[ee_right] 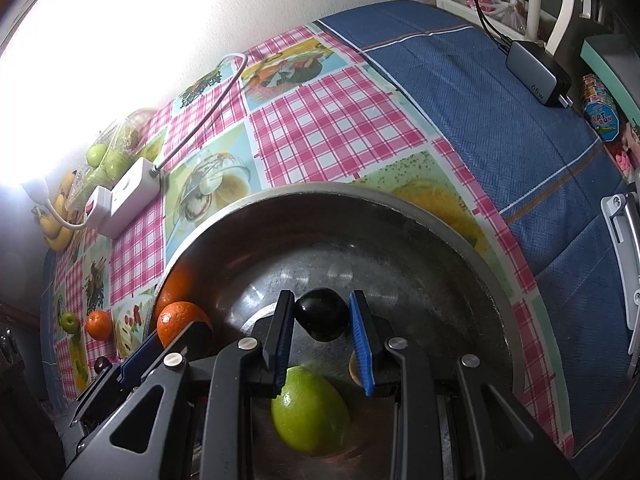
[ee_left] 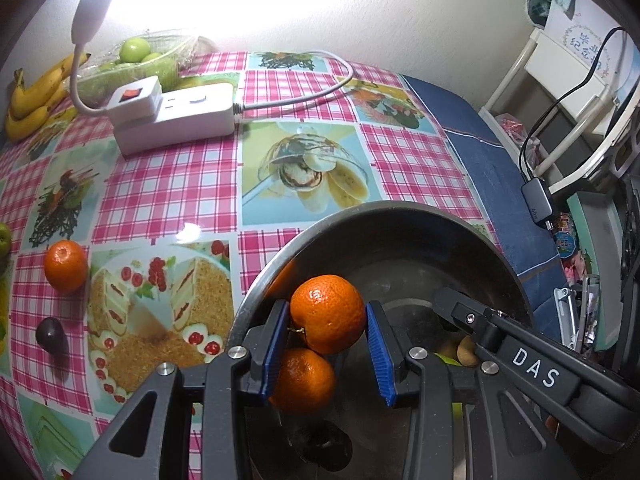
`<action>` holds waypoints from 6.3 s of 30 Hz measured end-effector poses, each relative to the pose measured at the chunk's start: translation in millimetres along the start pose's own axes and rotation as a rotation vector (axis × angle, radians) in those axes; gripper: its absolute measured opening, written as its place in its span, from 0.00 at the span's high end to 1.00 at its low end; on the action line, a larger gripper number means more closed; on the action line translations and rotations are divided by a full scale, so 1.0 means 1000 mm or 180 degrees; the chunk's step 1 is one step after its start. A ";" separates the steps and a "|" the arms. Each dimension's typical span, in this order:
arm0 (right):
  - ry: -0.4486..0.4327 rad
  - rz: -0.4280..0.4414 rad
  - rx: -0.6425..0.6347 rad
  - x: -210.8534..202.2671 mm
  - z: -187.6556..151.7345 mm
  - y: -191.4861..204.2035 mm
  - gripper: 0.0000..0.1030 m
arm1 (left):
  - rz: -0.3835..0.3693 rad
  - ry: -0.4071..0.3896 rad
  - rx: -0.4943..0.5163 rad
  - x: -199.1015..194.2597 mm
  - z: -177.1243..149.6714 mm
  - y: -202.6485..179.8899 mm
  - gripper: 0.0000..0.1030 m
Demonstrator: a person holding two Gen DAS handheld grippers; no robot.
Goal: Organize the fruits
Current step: 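Carry the plum and mandarin over the steel bowl with both grippers, then open both grippers to drop the plum and mandarin into the bowl, then move both open grippers back toward the remaining fruits on the tablecloth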
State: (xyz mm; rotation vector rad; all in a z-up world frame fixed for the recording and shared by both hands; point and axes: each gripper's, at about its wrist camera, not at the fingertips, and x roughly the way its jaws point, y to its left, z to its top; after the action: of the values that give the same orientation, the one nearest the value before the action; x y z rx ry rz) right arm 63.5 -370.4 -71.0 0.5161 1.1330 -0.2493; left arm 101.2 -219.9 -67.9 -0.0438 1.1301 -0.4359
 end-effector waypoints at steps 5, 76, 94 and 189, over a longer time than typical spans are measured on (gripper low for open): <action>0.0034 -0.0013 0.0042 0.002 0.000 -0.002 0.71 | 0.0017 0.0023 0.0021 0.001 0.000 -0.001 0.60; -0.0061 -0.0205 -0.0291 -0.026 0.002 0.023 0.39 | 0.0910 0.0240 -0.0520 -0.031 0.011 0.055 0.29; -0.0062 -0.0268 -0.0398 -0.020 0.001 0.027 0.08 | 0.1151 0.0252 -0.0752 -0.031 0.006 0.075 0.01; 0.0936 0.0436 -0.1468 0.003 -0.109 0.178 0.03 | 0.1219 0.0378 -0.1636 -0.116 -0.031 0.209 0.00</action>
State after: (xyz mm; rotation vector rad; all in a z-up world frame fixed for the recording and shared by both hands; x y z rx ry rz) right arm 57.3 -161.8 -61.9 0.2199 1.3836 0.2135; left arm 98.4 19.2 -33.6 -0.2486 1.3105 0.2018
